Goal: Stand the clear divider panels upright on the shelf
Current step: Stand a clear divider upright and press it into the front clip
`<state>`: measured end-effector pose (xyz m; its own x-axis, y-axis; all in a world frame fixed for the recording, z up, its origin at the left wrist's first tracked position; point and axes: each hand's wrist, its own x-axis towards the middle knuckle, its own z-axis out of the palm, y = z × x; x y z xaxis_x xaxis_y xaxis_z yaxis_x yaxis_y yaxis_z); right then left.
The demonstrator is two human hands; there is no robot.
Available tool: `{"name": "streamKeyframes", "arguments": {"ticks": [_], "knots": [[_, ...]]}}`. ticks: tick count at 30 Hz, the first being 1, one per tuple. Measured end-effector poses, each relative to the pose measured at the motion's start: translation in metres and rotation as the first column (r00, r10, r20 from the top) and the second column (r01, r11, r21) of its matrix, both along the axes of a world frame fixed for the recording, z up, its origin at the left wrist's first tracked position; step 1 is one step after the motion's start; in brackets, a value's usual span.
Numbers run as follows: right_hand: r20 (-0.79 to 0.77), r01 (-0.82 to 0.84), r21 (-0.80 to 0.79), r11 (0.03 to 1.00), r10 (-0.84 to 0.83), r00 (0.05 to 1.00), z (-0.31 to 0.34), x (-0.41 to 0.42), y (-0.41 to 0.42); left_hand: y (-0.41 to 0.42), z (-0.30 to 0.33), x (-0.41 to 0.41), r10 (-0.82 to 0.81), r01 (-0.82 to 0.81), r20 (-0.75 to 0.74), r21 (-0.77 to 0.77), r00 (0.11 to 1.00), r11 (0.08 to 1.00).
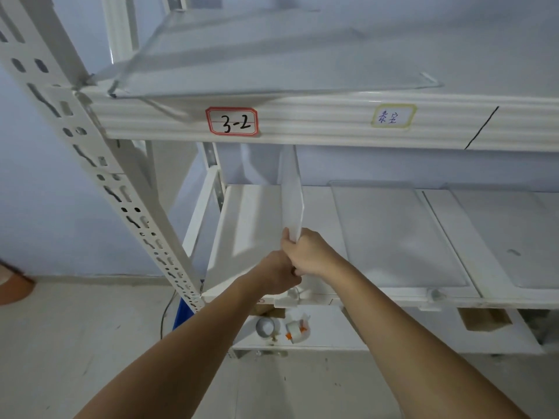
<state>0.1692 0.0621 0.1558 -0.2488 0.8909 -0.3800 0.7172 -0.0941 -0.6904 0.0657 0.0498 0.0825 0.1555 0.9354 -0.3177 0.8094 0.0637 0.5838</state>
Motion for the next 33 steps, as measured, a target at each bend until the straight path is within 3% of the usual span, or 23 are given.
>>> {"name": "streamKeyframes", "arguments": {"ticks": [6,13,16,26,30,32,33], "knots": [[-0.017,0.049,-0.033,0.998,-0.050,0.999,-0.009,0.005,-0.002,0.000,-0.019,0.007,0.021,-0.021,-0.020,-0.027,1.000,0.999],[0.017,0.050,-0.020,0.999,-0.050,0.999,-0.019,0.002,-0.019,-0.006,-0.030,0.009,0.084,-0.071,0.061,-0.195,0.995,0.978],[0.035,0.025,-0.006,1.000,-0.024,0.999,-0.024,-0.002,-0.016,-0.010,-0.038,0.010,0.028,-0.034,-0.066,-0.091,0.997,0.995],[0.063,0.046,-0.019,0.999,-0.045,0.997,-0.022,-0.002,-0.018,-0.013,-0.036,0.011,-0.024,0.022,-0.018,-0.110,1.000,0.994],[0.087,0.029,0.006,1.000,-0.029,0.996,-0.023,-0.004,-0.022,-0.010,-0.038,0.010,0.098,-0.092,0.032,-0.154,0.995,0.984],[0.119,0.009,0.043,0.999,-0.014,0.993,-0.025,-0.004,-0.023,-0.013,-0.037,0.013,0.014,-0.018,-0.043,-0.097,0.999,0.995],[0.141,-0.006,0.076,0.997,-0.005,0.990,-0.027,-0.005,-0.025,-0.014,-0.031,0.015,0.054,-0.059,-0.045,-0.099,0.997,0.993]]}}
